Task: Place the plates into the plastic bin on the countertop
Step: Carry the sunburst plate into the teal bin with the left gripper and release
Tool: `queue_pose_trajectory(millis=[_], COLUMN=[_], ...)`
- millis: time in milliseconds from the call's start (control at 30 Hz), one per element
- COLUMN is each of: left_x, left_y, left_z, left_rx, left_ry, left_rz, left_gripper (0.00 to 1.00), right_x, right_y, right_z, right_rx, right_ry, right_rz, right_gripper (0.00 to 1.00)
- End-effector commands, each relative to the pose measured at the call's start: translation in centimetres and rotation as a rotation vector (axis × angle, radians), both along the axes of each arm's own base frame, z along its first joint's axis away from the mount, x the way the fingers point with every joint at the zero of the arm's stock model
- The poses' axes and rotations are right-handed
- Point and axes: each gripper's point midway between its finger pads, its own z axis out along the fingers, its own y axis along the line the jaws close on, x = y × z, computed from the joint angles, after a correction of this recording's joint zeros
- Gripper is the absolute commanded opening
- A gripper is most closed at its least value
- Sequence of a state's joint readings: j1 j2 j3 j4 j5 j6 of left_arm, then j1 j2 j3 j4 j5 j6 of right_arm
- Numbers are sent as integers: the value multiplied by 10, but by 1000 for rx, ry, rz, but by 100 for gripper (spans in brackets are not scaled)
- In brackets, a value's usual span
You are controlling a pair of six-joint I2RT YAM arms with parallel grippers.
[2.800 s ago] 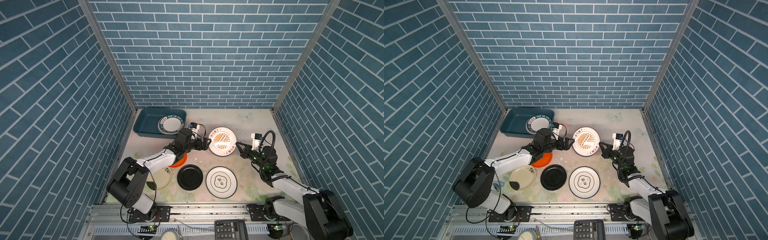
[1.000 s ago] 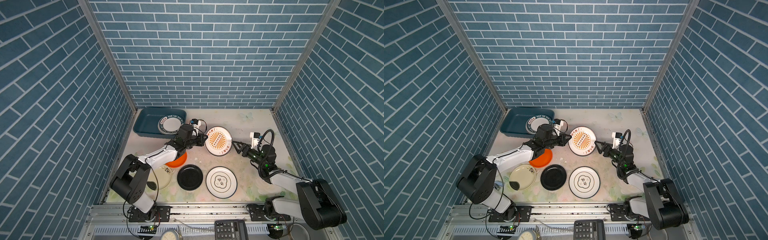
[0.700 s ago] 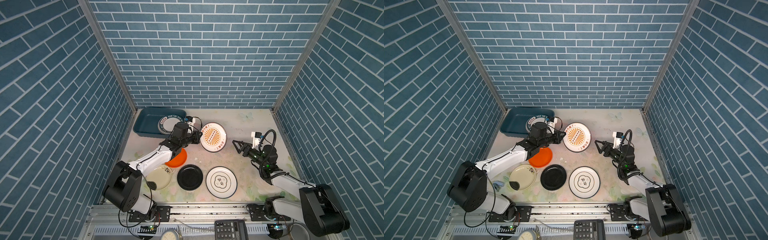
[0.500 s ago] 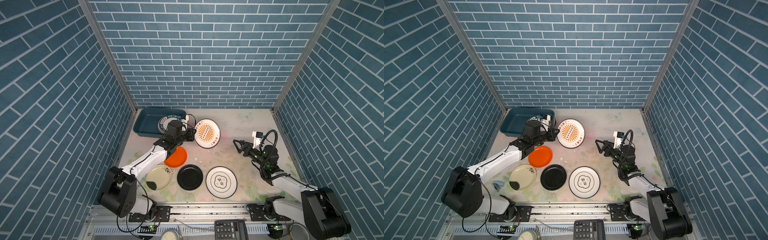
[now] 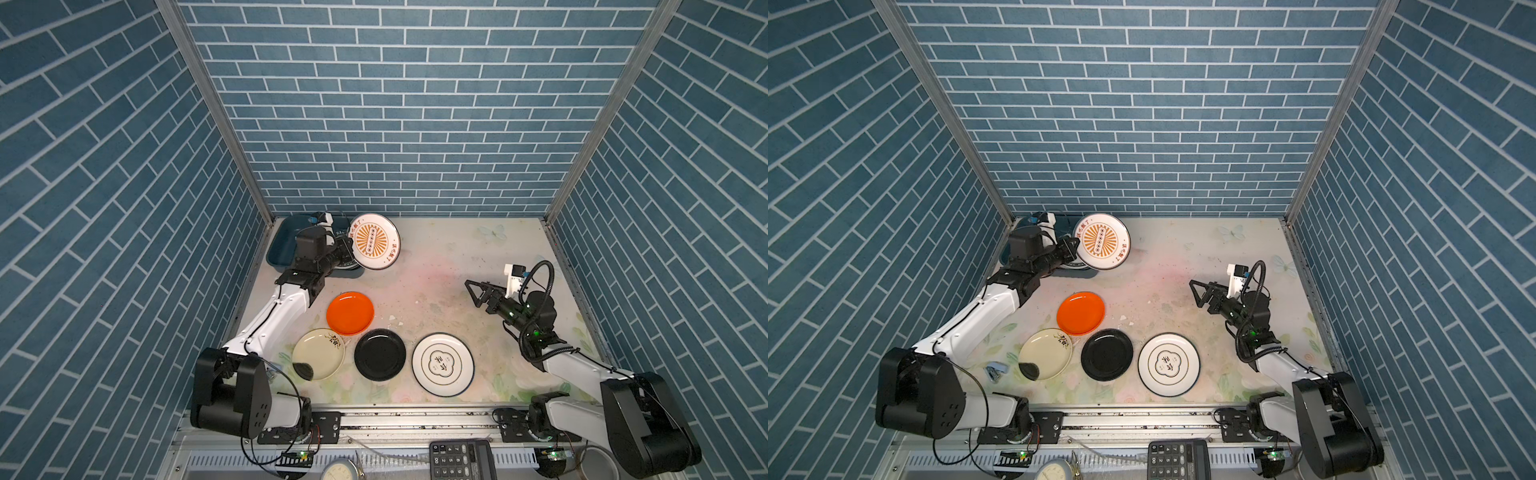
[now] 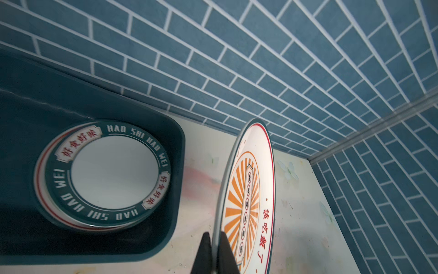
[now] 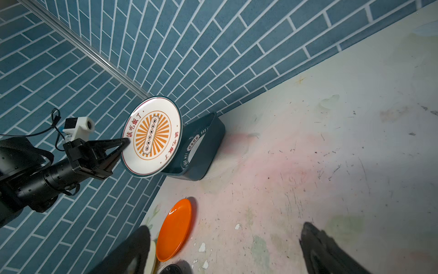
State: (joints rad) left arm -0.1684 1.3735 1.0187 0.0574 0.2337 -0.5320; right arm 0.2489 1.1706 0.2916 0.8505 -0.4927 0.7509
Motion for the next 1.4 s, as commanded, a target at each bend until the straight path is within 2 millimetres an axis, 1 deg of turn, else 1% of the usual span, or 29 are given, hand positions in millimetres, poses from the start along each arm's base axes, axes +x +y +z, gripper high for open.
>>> queue_pose_trajectory(millis=[0, 100, 167, 367, 433, 567, 633, 767, 867, 933, 1067, 1200, 1233, 1267, 1300, 1367], left_x=[18, 33, 43, 65, 72, 86, 94, 107, 113, 116, 125, 130, 131, 131, 130, 129], left_y=[30, 52, 66, 100, 107, 112, 112, 115, 118, 120, 117, 114, 113, 113, 113, 111], left_z=[20, 15, 8, -10, -15, -28, -38, -63, -76, -82, -96, -104, -105, -105, -105, -104], left_rx=[-36, -58, -52, 57, 69, 99, 119, 125, 123, 124, 117, 108, 110, 112, 115, 124], left_ry=[-43, -24, -6, 59, 71, 121, 149, 218, 240, 252, 288, 305, 303, 303, 301, 295], left_rz=[120, 189, 229, 273, 286, 286, 275, 261, 264, 269, 252, 230, 225, 222, 219, 208], left_gripper=[0, 0, 0, 0, 0, 0, 0, 0, 0, 0, 0, 0, 5, 20, 27, 37], right_x=[0, 0, -1, -2, -1, -2, -4, -4, -6, -6, -4, -4, -3, -3, -2, -1], right_y=[-1, 1, 2, 6, 7, 10, 11, 7, 7, 6, 4, 7, 7, 7, 7, 7], right_z=[-1, 0, 1, 5, 4, 5, 10, 16, 20, 19, 14, 13, 11, 10, 8, 7], right_rx=[-11, -6, -4, 18, 24, 34, 43, 64, 53, 39, 21, 19, 17, 15, 13, 10], right_ry=[-27, -31, -36, -45, -39, -42, -59, -62, -71, -71, -65, -63, -58, -55, -51, -49], right_rz=[-5, 6, 16, 38, 45, 66, 77, 47, 48, 44, 29, 50, 49, 48, 48, 49], right_gripper=[99, 99, 99, 99, 99, 99, 99, 99, 99, 99, 99, 99, 99, 99, 99, 99])
